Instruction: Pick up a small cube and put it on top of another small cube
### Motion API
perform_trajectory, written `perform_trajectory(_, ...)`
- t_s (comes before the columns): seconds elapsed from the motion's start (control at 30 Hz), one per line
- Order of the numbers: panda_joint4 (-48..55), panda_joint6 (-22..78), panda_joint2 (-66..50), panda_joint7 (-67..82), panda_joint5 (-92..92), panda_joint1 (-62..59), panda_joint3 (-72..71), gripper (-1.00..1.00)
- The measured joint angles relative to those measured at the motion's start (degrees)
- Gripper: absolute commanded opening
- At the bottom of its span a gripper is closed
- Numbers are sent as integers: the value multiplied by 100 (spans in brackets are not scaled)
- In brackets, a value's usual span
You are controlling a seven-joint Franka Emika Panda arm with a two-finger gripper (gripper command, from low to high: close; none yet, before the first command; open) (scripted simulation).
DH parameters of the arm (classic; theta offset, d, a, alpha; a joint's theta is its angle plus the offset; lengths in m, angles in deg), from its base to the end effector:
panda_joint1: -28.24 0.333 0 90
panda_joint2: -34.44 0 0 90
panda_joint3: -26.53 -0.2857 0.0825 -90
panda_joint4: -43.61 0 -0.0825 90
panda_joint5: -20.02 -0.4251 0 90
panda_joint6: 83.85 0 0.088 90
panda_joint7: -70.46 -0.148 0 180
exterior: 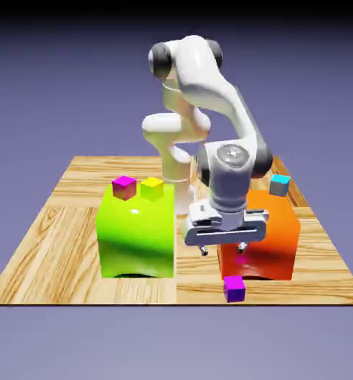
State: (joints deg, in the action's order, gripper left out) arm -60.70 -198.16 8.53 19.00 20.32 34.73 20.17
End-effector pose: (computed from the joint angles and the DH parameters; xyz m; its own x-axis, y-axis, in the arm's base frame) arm 0.6058 0.1383 0.1776 0.7519 -0.6270 -0.2038 -0.5994 -0.7789 0.1846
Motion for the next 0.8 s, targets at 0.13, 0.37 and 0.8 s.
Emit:
perform_trajectory(0.13,804,847,-831,-128,4,82,-90,0)
perform_trajectory(0.37,2101,2212,-2171,-333,11,215,-236,0)
perform_trajectory(0.8,1774,2333,-1721,-284,-8,112,-91,-100)
